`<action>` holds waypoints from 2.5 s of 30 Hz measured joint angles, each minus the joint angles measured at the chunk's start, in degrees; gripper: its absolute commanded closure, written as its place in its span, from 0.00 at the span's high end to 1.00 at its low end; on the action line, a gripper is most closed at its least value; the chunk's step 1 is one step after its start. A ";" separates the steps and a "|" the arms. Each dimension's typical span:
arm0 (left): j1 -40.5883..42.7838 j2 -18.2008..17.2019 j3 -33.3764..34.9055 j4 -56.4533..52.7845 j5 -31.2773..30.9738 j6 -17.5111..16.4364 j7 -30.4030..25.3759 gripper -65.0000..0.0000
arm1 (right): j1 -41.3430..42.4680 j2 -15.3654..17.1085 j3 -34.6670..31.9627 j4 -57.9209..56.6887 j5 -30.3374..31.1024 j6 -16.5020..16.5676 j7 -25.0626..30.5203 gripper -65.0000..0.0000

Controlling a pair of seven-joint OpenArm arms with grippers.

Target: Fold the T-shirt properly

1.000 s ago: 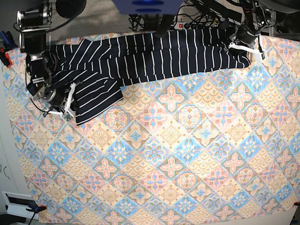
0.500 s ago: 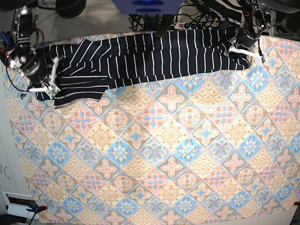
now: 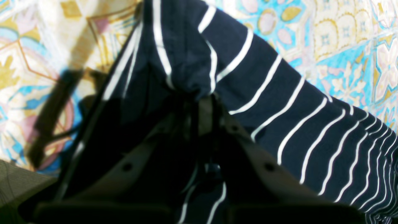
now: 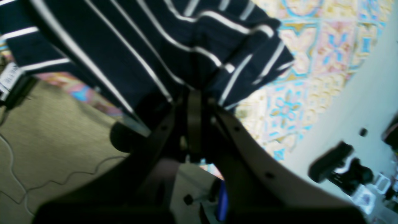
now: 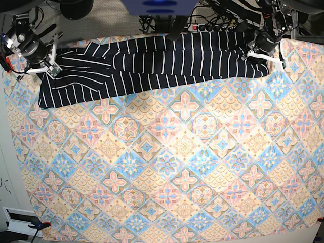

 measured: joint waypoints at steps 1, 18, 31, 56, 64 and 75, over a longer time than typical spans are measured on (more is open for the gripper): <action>0.00 -0.02 -0.02 -0.02 0.00 0.00 -0.02 0.00 | 0.31 -0.04 -0.07 -0.24 0.00 0.00 -0.02 0.01; -0.11 -0.52 0.09 -0.07 -0.07 -0.22 0.42 0.00 | 12.96 0.00 -6.43 -7.28 -0.66 -0.17 0.13 0.01; -0.11 -0.37 0.09 -0.39 -0.24 -0.20 0.09 0.00 | 6.62 -0.76 1.16 -6.16 0.17 -0.22 5.49 0.01; 0.68 -0.44 -2.64 -0.22 -0.61 -0.50 0.17 0.31 | 2.27 -4.96 -9.29 -1.38 -0.42 0.72 11.74 0.19; 1.05 -1.11 -3.91 -0.22 -0.55 -0.44 0.17 0.41 | 10.62 -2.05 -25.27 -9.81 0.00 0.02 4.76 0.05; 2.16 -2.71 -4.31 5.29 0.22 0.66 5.86 0.56 | 21.16 -2.16 -27.87 -24.68 1.81 0.48 5.88 0.05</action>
